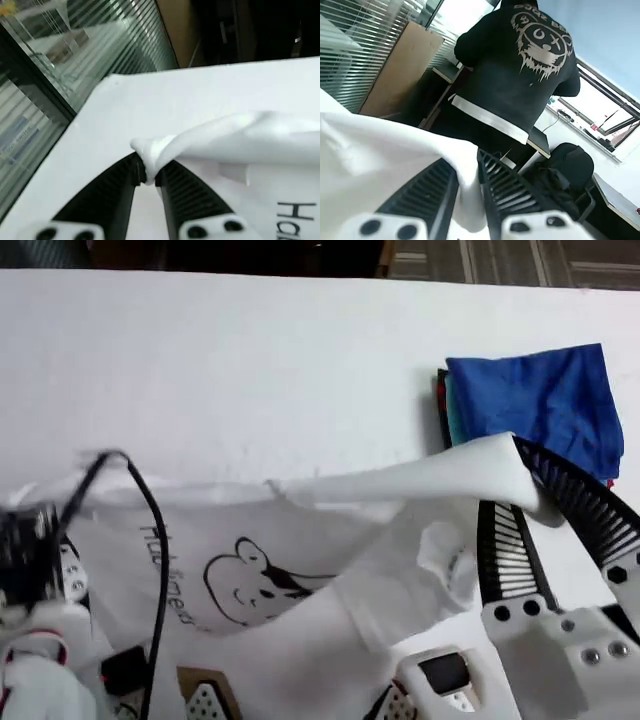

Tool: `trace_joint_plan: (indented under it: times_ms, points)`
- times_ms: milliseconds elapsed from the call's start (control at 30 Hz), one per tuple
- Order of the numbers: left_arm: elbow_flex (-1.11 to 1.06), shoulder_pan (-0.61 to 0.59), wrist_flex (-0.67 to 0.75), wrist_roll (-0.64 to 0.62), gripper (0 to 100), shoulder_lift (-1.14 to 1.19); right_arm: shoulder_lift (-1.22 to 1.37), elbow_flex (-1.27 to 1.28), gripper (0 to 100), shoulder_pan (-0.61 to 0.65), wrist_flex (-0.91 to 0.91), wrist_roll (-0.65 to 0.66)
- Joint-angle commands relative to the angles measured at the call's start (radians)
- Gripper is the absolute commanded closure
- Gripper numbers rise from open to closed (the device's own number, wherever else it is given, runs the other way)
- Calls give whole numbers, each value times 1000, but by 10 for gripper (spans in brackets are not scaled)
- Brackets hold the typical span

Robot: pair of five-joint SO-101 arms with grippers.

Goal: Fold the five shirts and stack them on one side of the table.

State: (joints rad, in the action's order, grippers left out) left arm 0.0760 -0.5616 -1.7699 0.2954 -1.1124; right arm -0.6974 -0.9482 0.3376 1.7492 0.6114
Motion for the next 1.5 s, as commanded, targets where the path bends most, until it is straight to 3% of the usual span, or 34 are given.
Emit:
trace_joint_plan:
  times_ms: [0, 267, 500, 1133, 1467]
  points:
    - [38, 12, 6, -21, 976, 32, 45, -11, 982, -8, -2, 28]
    - [36, 15, 21, -21, 976, 40, 45, -11, 982, -73, -30, 173]
    - [47, 52, 25, -26, 976, 150, 36, -12, 981, -183, -27, 175]
    - [186, 55, -11, -21, 976, 46, -48, 35, 981, -182, -1, 137]
    - [62, 78, 226, -21, 976, 434, 265, 350, 981, -47, -305, 38]
